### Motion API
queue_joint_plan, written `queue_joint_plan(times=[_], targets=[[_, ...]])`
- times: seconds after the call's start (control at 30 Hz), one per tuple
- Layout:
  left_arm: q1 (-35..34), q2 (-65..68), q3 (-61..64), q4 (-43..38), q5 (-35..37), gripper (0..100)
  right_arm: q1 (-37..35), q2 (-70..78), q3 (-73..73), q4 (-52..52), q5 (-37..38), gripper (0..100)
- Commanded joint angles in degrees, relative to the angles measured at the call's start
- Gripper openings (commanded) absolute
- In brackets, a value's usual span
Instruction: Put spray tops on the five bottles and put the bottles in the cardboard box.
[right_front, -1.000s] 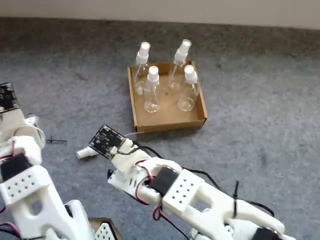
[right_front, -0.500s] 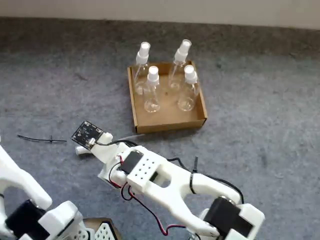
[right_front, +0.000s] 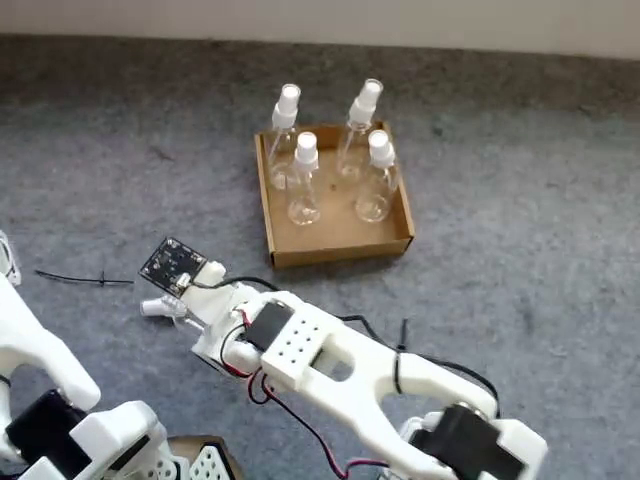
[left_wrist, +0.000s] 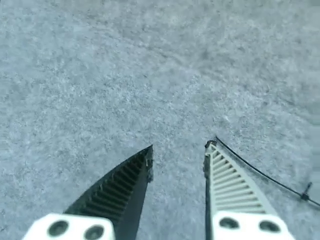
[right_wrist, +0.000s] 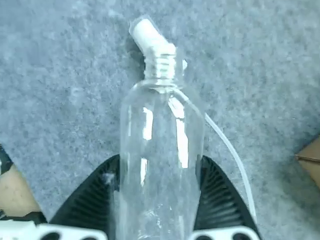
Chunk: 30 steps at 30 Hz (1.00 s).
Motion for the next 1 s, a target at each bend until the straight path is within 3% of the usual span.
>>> queue_joint_plan(times=[0.0,0.13,0.2,0.33,0.5,0.63,0.77,0.97], targets=[[5.23,-0.92,-1.19,11.34,-0.26,16,2.07,-11.91,-0.22,8.22,0.62,0.8],[12.35,-0.92,-5.58,27.25,0.09,17,7.25,-18.68,-6.64,27.74,1.23,0.8],[16.31,-0.84,-7.16,34.20,0.18,17,12.09,-18.95,-11.38,40.40,5.45,0.8],[23.25,-0.84,-7.69,42.02,3.69,17,31.52,-20.35,-18.15,51.03,13.80,0.8],[27.65,-0.31,-7.60,43.43,9.23,23,57.98,-20.62,-17.01,50.42,28.57,0.8],[31.43,0.84,-6.46,43.43,15.65,22,70.81,-18.15,-9.01,43.30,35.16,0.8],[32.84,5.58,-3.74,37.27,24.18,22,78.37,-14.11,-1.19,30.81,36.66,0.8],[37.14,18.07,-4.70,34.46,33.93,22,81.27,-9.01,4.00,21.49,36.66,0.8]])
